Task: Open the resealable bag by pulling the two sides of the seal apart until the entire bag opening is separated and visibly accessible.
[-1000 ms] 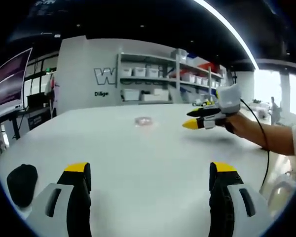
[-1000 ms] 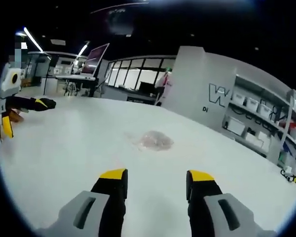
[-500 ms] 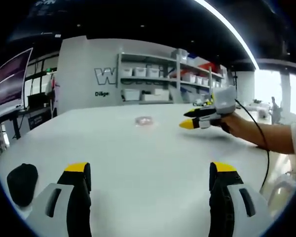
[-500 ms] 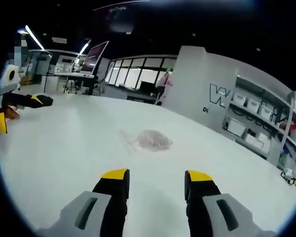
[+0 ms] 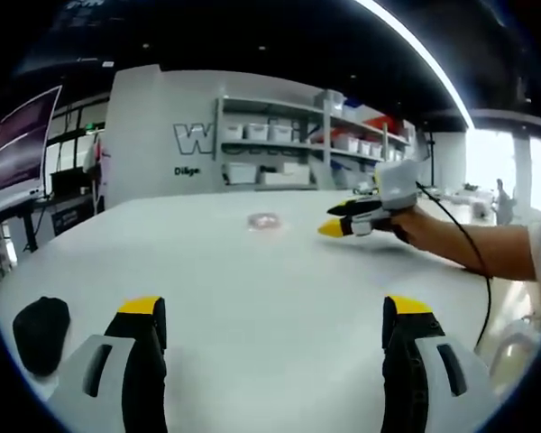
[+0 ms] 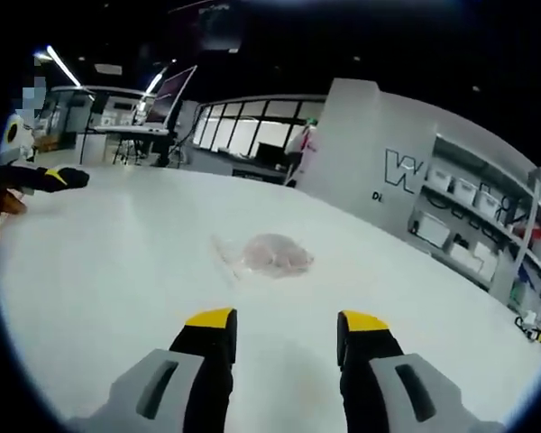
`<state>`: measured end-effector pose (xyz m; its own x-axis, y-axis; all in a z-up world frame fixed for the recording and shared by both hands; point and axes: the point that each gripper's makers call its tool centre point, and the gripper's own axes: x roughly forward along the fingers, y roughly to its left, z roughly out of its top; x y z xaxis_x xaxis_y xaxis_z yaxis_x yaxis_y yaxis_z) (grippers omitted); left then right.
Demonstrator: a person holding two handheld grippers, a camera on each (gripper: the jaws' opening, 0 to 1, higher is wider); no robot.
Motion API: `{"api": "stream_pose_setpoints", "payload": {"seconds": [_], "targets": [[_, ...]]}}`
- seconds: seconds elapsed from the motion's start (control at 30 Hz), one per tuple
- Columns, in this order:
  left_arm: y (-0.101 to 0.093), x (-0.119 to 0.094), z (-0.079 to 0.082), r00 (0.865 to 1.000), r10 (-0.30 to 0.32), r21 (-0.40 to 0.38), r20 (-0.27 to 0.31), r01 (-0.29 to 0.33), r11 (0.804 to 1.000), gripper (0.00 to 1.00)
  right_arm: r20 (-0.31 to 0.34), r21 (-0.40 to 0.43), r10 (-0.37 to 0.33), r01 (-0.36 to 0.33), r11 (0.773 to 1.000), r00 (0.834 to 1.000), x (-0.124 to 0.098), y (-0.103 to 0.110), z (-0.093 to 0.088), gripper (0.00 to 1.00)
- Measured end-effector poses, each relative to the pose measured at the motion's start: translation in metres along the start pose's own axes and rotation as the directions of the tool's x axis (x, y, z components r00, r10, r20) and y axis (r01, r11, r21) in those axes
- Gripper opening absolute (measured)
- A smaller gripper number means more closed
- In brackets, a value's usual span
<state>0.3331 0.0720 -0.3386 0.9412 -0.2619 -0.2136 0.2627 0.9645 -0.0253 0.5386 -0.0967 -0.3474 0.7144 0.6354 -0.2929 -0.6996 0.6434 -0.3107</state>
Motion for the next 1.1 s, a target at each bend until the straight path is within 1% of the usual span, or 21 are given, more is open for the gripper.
{"api": "stream_pose_setpoints", "payload": {"seconds": [0.33, 0.7, 0.87, 1.1], "targets": [[0.0, 0.001, -0.001, 1.0, -0.001, -0.001, 0.0, 0.001, 1.0, 0.99, -0.004, -0.027, -0.003, 0.003, 1.0, 1.0, 0.012, -0.006, 0.002, 0.39], [0.001, 0.002, -0.002, 1.0, 0.001, -0.002, -0.005, -0.001, 1.0, 0.99, -0.006, -0.047, 0.003, -0.003, 0.999, 1.0, 0.031, -0.009, 0.007, 0.36], [0.001, 0.003, -0.002, 1.0, -0.001, -0.002, -0.006, 0.001, 1.0, 0.99, -0.005, -0.068, 0.01, -0.01, 0.998, 1.0, 0.038, -0.009, 0.008, 0.35], [0.002, 0.003, -0.002, 1.0, -0.004, -0.008, -0.007, 0.004, 1.0, 0.99, -0.016, -0.087, 0.009, -0.01, 0.996, 1.0, 0.052, -0.017, 0.008, 0.34]]}}
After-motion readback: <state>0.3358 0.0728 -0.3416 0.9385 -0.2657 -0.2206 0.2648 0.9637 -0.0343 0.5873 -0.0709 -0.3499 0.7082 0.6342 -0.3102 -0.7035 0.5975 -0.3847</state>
